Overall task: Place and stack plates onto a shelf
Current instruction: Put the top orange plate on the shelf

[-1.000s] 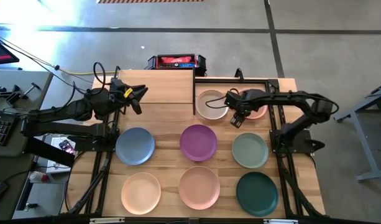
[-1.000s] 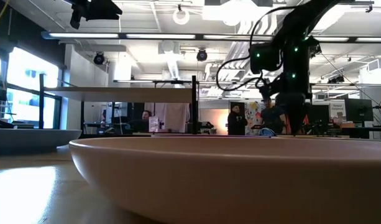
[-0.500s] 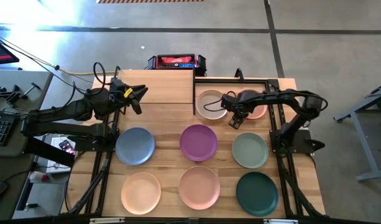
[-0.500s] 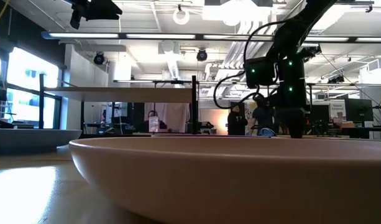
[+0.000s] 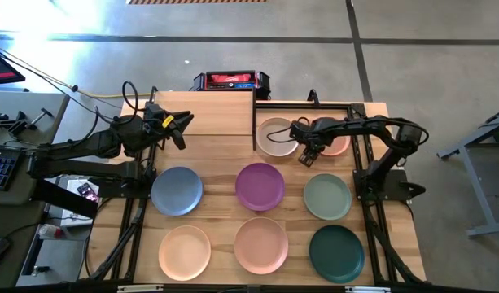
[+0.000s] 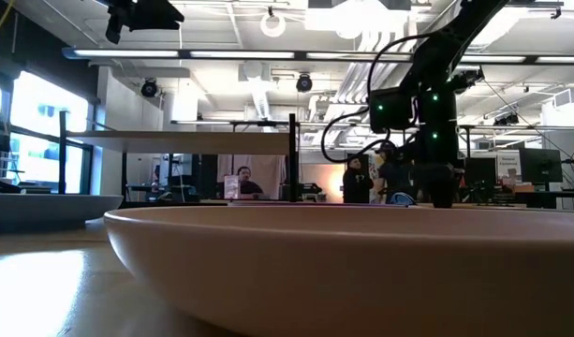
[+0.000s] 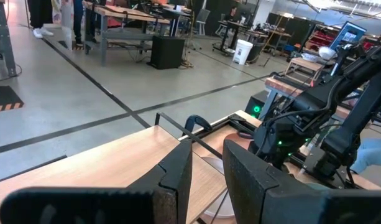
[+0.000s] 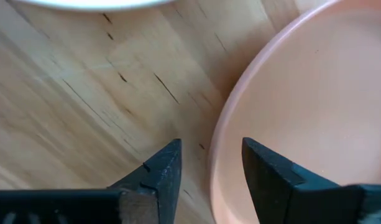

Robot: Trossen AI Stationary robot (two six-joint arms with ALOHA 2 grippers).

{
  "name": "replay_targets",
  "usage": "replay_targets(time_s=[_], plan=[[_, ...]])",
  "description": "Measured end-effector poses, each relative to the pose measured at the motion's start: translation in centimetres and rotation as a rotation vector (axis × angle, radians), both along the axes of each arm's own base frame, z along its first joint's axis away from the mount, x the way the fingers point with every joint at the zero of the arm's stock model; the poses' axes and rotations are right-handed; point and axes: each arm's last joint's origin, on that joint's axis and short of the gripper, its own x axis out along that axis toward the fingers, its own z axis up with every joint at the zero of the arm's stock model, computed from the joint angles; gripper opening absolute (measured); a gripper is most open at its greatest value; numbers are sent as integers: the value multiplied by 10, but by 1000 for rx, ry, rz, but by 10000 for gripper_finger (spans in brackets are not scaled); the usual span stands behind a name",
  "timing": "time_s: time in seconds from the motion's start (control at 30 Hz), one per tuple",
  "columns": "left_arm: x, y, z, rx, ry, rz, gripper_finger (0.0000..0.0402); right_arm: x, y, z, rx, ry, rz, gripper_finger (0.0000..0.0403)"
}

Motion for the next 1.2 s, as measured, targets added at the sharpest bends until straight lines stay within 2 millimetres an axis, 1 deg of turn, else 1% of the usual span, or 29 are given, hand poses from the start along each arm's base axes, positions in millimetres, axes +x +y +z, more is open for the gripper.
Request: replay_targets(time_s=[0.07,0.47,0.57,0.7,0.83,1.0,1.2], plan=[[0,0,0,0,0,0,78,-1,-1,0,10,-5,-7,130],[0,0,0,0,0,0,78,-2,-2,0,24,-8,-12,8],[0,0,0,0,0,0,78,-2,-1,0,28,-1,-19,7],[0,0,0,0,0,0,78,-7,1,0,54,49,-22,2],[0,0,0,0,0,0,78,-13,5,7,66,76,-39,1],[0,0,0,0,0,0,78,-19,11,27,39,25,-54,0],[0,0,0,0,0,0,78,-31,21,61,-20,-124,-77,0]])
